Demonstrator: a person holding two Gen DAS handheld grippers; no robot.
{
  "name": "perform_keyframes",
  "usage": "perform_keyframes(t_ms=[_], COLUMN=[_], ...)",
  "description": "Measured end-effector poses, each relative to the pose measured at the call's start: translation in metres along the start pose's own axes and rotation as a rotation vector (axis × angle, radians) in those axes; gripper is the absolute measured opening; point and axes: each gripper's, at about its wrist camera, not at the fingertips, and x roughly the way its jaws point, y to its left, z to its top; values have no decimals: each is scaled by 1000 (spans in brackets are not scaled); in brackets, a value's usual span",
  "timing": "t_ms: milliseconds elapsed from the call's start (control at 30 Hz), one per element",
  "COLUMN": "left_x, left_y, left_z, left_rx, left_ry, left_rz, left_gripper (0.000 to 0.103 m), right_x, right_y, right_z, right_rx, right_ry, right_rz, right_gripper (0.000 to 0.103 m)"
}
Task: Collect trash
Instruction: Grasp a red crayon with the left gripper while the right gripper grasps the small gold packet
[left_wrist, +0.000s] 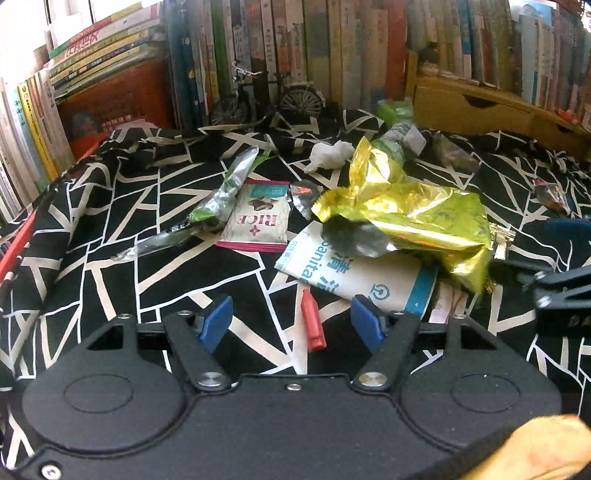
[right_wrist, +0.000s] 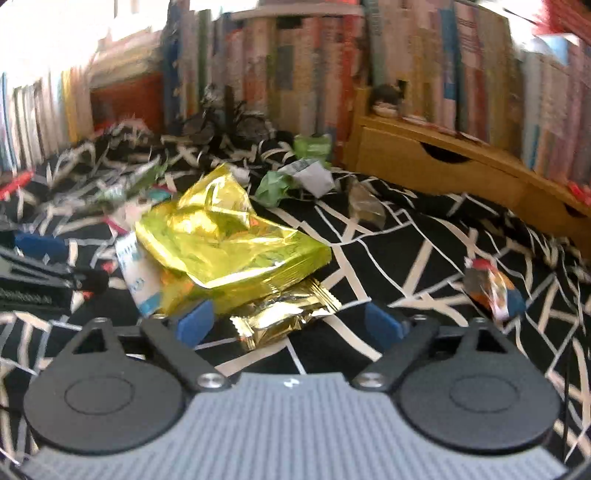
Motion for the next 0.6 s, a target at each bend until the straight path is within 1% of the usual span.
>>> perform_keyframes(t_ms=[33, 133, 267, 300, 333, 367, 467, 500, 533, 600], left_x=[1, 6, 8, 9, 9, 10, 9, 10, 10, 11], left_y=[-1, -3, 0, 1, 3, 6, 11, 11, 12, 13], left_z=[0, -3, -8, -10, -11, -13, -16, -15, -15, -14], left_rx=[7, 11, -7, -19, -33, -50, -76, -85, -99, -125], left_ry=[6, 21, 27, 31, 35, 38, 31, 32, 32, 23], left_rz=[11, 21, 26, 31, 28, 21, 14, 20, 22, 20], left_gripper=[69, 69, 69, 69, 67, 65, 63, 63, 63, 63], right_x=[6, 24, 37, 41, 45, 43, 40, 38, 37, 33], right_y=[1, -4, -18, -20, -22, -23, -24, -24, -23, -23], right_z=[0, -3, -4, -4, -6, -8, -8, -9, -10, -11], right_rx=[-24, -69, -103, -120, -139, -143, -131, -131, -134, -118], right_ry=[11, 30, 3, 18, 42, 21, 25, 20, 13, 4], right_rz=[3, 42, 165, 189, 200, 206, 217, 221, 210, 181], right_gripper=[102, 103, 102, 95, 92, 89, 83, 76, 70, 68])
